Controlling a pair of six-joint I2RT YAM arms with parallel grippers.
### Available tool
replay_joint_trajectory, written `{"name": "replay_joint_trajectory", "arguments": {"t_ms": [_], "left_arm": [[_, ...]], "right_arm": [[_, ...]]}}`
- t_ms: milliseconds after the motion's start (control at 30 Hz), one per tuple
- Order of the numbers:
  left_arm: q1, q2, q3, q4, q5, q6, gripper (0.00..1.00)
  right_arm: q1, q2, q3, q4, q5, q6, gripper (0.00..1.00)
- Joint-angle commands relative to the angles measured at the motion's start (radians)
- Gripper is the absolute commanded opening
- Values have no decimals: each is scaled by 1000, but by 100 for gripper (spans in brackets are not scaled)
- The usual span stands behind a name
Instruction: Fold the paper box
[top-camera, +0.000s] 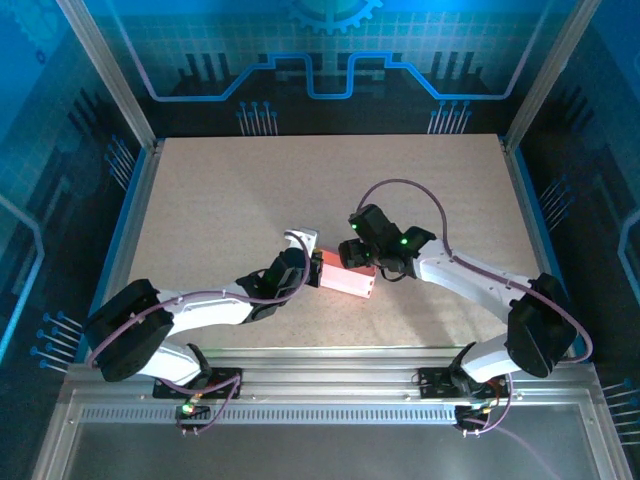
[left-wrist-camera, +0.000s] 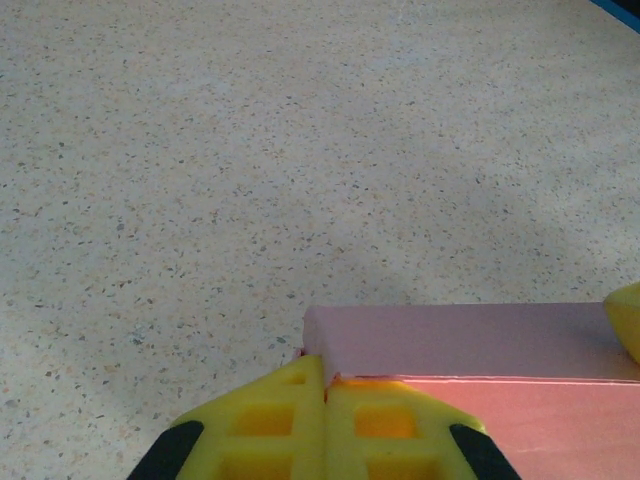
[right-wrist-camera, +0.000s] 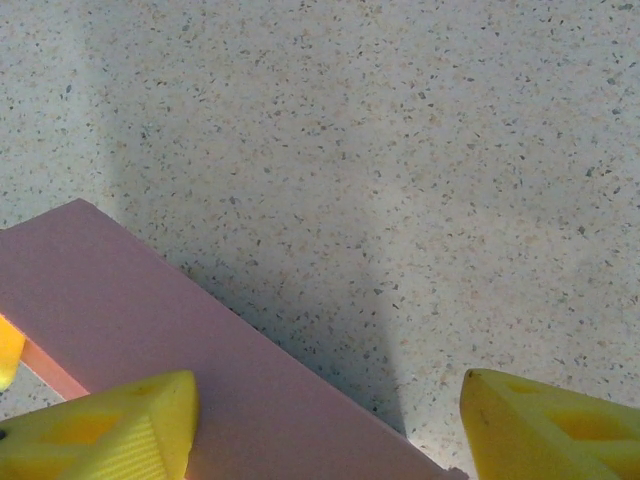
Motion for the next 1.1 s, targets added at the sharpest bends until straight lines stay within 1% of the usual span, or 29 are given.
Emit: {"name": "replay_joint_trajectory", "arguments": {"t_ms": [0, 67, 100, 167, 267, 300, 400, 467, 567, 633, 700, 767, 900, 1067], "left_arm": [[-25, 46, -67, -229, 93, -1, 20], [-25, 36, -69, -242, 104, -2, 54], [-27, 25, -70, -255, 109, -2, 64], [-28, 0, -77, -275, 108, -9, 72], [-28, -55, -93, -295, 126, -7, 74], [-28, -79, -98, -303, 139, 1, 80], [-28, -153, -107, -337, 208, 48, 92], [-27, -200, -99, -384, 266, 75, 99], [-26, -250, -73, -463, 313, 86, 99], [-22, -278, -64, -494, 290, 68, 99], [-8, -289, -70, -494, 262, 33, 99], [-4, -282, -76, -483, 253, 29, 99], [0, -273, -76, -476, 257, 14, 99], [1, -208, -42, -486, 247, 2, 89]], "right_arm": [[24, 16, -42, -40, -20, 4, 71], [30, 23, -50, -35, -20, 15, 71], [35, 26, -53, -34, -19, 20, 70], [39, 30, -54, -30, -20, 28, 70], [41, 34, -57, -26, -8, 38, 70], [41, 34, -60, -25, -4, 42, 70], [40, 40, -64, -27, 2, 54, 69], [37, 49, -59, -32, 2, 61, 69], [37, 56, -56, -32, 2, 70, 68], [37, 57, -58, -30, 4, 77, 67], [39, 52, -66, -23, 8, 84, 67], [40, 40, -77, -14, 21, 91, 66], [43, 21, -104, -1, 52, 107, 65], [43, 27, -78, -2, 54, 105, 65]]}}
